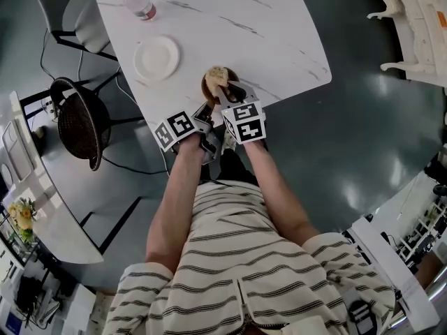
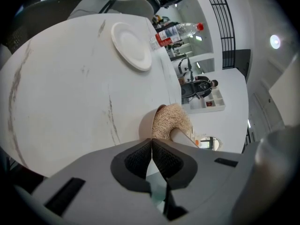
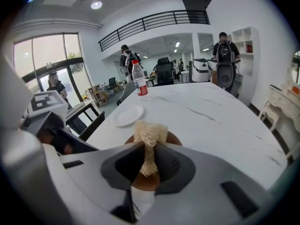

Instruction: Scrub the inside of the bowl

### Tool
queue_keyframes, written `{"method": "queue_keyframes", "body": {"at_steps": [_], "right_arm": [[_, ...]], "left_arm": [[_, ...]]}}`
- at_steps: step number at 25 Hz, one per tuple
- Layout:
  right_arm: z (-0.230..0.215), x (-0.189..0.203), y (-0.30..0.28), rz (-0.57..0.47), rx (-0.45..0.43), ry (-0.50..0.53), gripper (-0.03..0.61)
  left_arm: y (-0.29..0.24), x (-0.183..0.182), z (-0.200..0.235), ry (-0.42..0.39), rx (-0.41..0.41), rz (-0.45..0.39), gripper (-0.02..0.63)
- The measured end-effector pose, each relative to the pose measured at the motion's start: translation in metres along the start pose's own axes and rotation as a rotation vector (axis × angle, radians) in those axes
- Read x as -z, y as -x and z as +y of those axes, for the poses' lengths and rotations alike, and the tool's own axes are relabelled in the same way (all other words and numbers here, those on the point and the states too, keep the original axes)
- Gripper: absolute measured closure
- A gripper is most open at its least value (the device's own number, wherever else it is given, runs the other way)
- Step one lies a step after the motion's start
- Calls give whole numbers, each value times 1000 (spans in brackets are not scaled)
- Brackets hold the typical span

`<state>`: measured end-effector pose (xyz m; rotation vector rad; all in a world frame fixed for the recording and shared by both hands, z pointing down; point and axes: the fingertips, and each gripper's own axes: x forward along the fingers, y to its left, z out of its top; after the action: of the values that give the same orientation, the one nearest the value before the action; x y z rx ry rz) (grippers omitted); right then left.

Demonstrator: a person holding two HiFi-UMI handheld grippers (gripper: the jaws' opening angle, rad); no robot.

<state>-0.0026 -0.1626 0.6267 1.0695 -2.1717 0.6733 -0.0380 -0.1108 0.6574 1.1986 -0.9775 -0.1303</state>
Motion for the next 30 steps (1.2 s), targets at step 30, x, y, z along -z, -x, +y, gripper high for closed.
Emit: {"method": "queue_keyframes", "body": {"at_steps": [30], "right_arm": [[-10,22,24,44,26,146,506]], "left_arm": [[3,-4,0,-19,-32,-44,606]]}}
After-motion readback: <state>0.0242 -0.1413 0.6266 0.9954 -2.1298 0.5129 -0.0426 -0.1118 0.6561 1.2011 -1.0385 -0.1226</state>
